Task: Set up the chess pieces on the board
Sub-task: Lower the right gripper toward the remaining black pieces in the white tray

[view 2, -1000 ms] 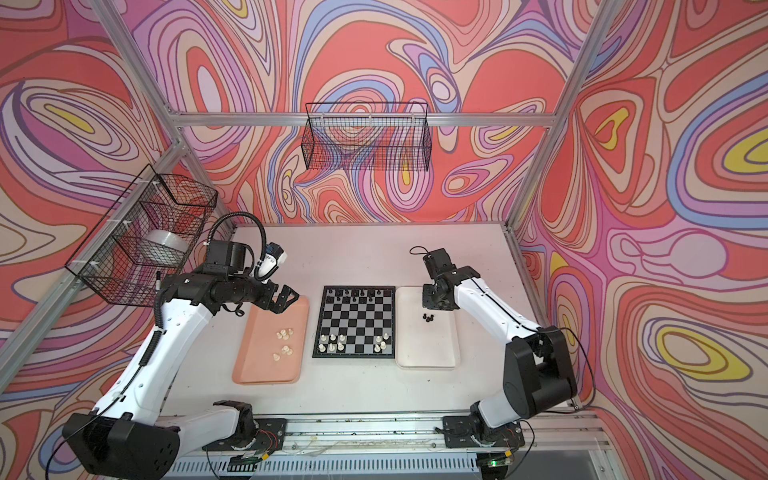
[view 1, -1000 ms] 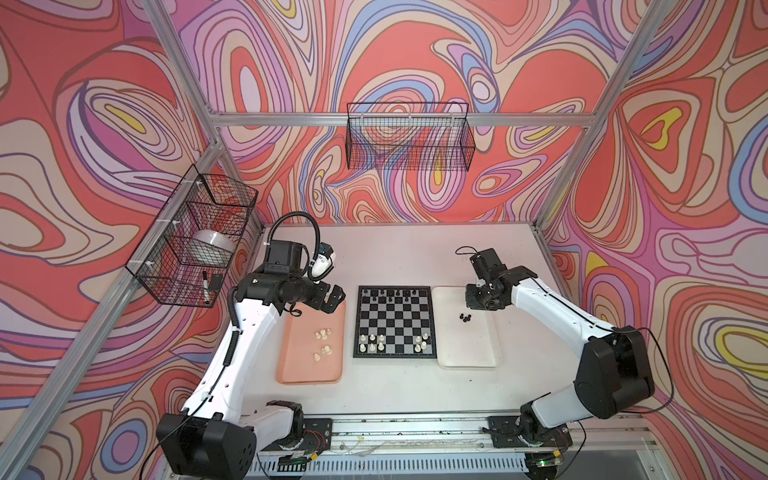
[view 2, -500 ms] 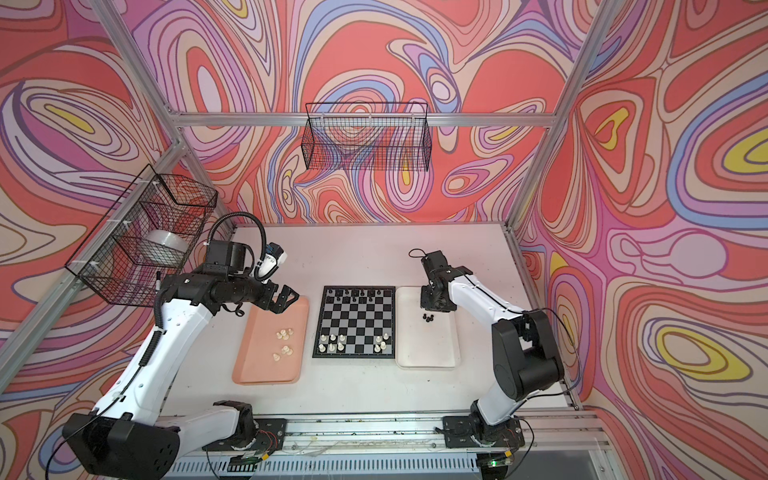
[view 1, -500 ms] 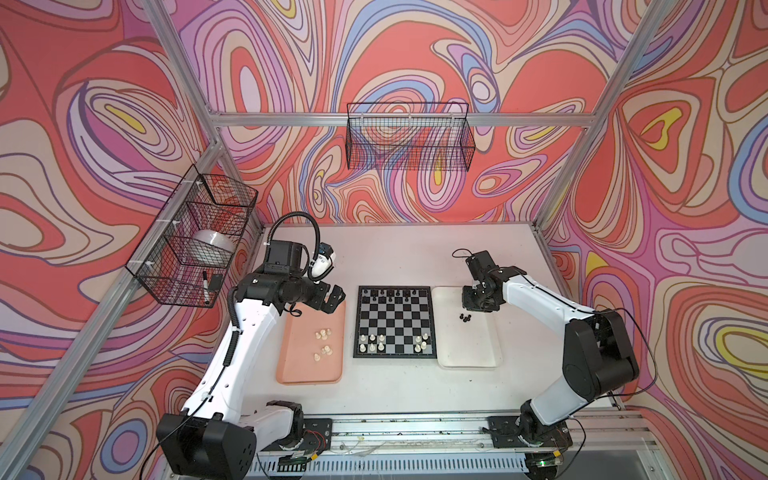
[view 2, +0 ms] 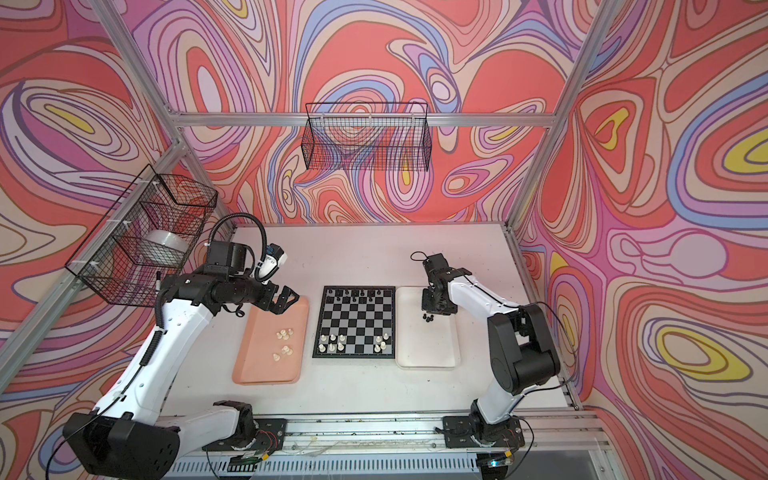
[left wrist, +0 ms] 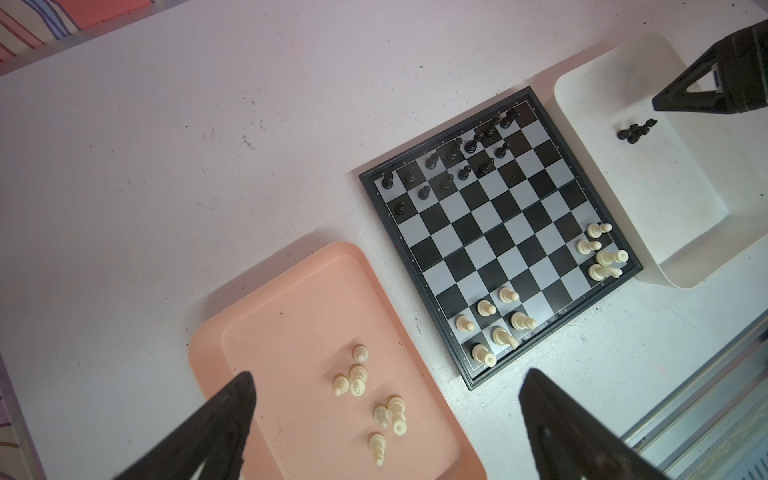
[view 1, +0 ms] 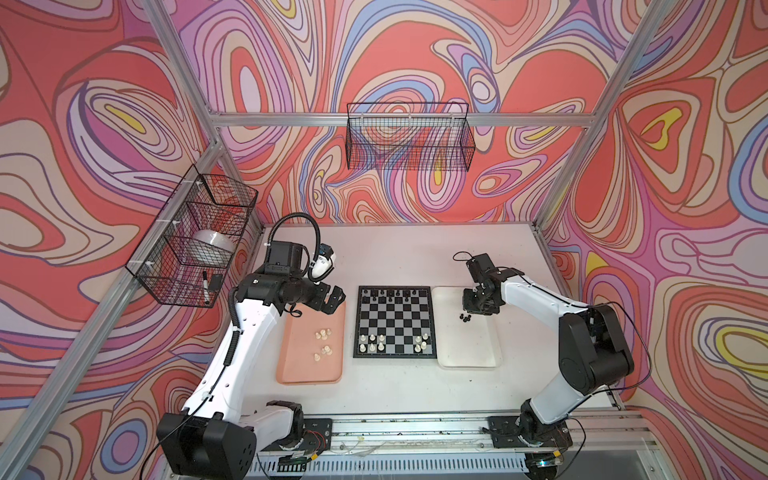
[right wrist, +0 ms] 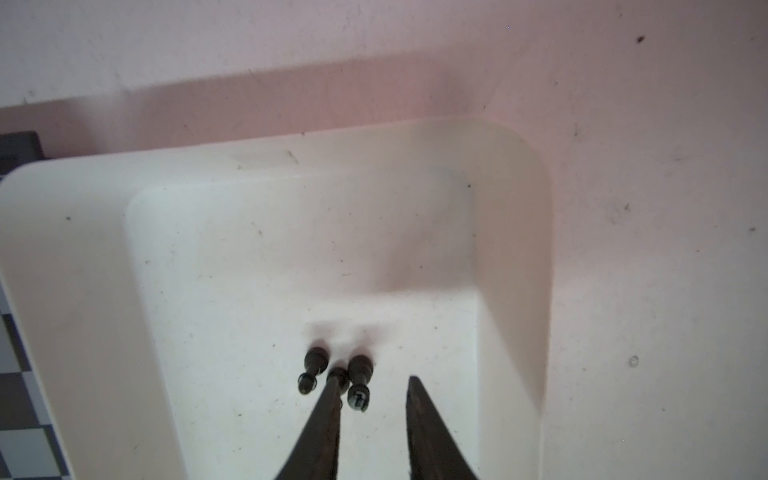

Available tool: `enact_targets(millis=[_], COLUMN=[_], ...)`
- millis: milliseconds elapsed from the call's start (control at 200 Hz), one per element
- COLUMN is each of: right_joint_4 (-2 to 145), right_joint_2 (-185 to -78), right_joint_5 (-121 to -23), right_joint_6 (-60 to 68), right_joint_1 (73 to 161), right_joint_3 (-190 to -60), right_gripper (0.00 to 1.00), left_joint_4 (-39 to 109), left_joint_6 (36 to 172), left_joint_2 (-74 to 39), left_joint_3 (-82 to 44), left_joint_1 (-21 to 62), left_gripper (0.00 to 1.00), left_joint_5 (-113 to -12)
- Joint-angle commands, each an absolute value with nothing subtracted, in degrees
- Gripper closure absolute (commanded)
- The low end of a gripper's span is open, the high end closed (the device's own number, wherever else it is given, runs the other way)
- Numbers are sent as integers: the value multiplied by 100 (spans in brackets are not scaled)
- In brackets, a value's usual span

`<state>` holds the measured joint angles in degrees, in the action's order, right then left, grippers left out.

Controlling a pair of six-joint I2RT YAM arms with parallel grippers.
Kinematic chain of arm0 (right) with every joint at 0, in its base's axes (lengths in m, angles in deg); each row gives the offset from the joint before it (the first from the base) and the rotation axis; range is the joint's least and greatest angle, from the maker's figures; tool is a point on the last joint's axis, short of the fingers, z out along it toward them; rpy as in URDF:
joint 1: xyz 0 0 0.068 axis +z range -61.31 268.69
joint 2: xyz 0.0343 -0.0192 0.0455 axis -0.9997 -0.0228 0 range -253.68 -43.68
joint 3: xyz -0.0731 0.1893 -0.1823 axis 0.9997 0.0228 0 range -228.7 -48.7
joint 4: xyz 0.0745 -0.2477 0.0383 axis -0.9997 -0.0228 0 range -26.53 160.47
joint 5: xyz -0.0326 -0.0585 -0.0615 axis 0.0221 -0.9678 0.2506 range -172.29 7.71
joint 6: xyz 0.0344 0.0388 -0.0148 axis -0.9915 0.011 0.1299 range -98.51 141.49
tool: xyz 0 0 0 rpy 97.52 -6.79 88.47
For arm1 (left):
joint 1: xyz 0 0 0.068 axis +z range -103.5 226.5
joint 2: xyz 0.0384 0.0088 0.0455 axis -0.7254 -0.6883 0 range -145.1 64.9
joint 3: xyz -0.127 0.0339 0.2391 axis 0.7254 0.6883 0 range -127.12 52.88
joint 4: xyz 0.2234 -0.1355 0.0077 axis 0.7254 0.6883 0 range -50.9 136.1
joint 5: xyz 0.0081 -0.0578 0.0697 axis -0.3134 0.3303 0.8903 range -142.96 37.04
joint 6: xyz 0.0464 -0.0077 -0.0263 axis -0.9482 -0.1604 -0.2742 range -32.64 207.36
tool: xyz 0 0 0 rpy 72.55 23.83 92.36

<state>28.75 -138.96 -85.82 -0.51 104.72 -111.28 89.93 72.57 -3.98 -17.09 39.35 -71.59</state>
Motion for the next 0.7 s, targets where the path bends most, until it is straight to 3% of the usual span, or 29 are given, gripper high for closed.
enact_targets(millis=[0, 691], right_joint_4=[2977, 3114], right_joint_2=[-13972, -14115], right_joint_5=[-8545, -8369], right_joint_6=[-39, -39], right_joint_1=[10423, 10391], right_joint_3=[-11031, -10886], right_gripper=[72, 74], left_joint_4=[9043, 9021], left_joint_6=[7203, 7202], left_joint_2=[-375, -410], left_joint_3=[-1654, -1660], left_joint_1=[3900, 3895], left_gripper=[0, 0], left_joint_5=[-7238, -7213])
